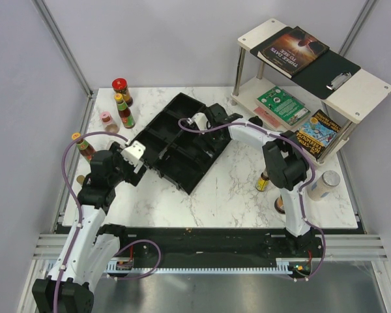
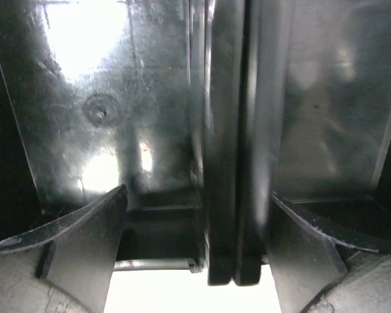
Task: Organize the condiment bottles
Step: Move the storage box to the center of the board.
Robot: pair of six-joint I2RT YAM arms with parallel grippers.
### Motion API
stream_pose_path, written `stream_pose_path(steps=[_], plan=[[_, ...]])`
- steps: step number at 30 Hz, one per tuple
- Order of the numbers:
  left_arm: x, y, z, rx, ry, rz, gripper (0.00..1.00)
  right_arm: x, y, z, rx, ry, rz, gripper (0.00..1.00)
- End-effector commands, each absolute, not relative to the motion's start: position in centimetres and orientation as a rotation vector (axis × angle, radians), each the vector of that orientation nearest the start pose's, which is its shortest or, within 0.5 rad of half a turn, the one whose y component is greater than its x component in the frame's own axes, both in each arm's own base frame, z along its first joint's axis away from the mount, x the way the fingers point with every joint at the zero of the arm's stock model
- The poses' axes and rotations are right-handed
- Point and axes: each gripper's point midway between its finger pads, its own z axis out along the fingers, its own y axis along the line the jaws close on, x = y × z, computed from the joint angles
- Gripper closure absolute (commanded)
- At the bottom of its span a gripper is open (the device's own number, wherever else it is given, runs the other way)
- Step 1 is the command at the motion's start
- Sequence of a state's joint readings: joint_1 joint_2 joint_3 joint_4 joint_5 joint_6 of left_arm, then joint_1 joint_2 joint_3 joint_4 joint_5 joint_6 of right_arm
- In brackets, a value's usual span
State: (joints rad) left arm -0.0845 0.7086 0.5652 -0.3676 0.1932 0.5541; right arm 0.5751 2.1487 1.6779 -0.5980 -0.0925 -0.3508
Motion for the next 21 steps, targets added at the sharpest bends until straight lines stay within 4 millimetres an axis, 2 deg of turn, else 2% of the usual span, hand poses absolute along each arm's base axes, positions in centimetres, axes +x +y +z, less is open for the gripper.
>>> stream_pose_path(steps=[1, 3, 4, 5, 7, 12, 21], plan=[[27.2, -3.9, 16.5, 0.728, 1.891, 0.061, 0.02, 39.4, 27.0, 5.4, -1.152, 2.385, 0.281, 0.14], [27.2, -3.9, 16.5, 0.727, 1.889, 0.059, 0.02, 38.5, 26.9, 5.2, -1.141, 2.406, 0.311, 0.15], [27.2, -3.9, 16.5, 0.729, 1.887, 0.058, 0.02, 38.2, 27.1, 5.8, -1.134, 2.396, 0.326, 0.15], [27.2, -4.0, 16.6, 0.728, 1.884, 0.057, 0.02, 37.5, 26.8, 5.4, -1.125, 2.419, 0.339, 0.15], [27.1, -4.0, 16.6, 0.728, 1.883, 0.055, 0.02, 36.7, 27.0, 6.2, -1.121, 2.409, 0.373, 0.15], [27.1, -4.1, 16.8, 0.734, 1.874, 0.049, 0.02, 34.3, 26.8, 6.7, -1.148, 2.432, 0.398, 0.15], [27.0, -4.2, 17.0, 0.734, 1.866, 0.045, 0.02, 29.1, 28.6, 6.4, -1.191, 2.488, 0.576, 0.15]])
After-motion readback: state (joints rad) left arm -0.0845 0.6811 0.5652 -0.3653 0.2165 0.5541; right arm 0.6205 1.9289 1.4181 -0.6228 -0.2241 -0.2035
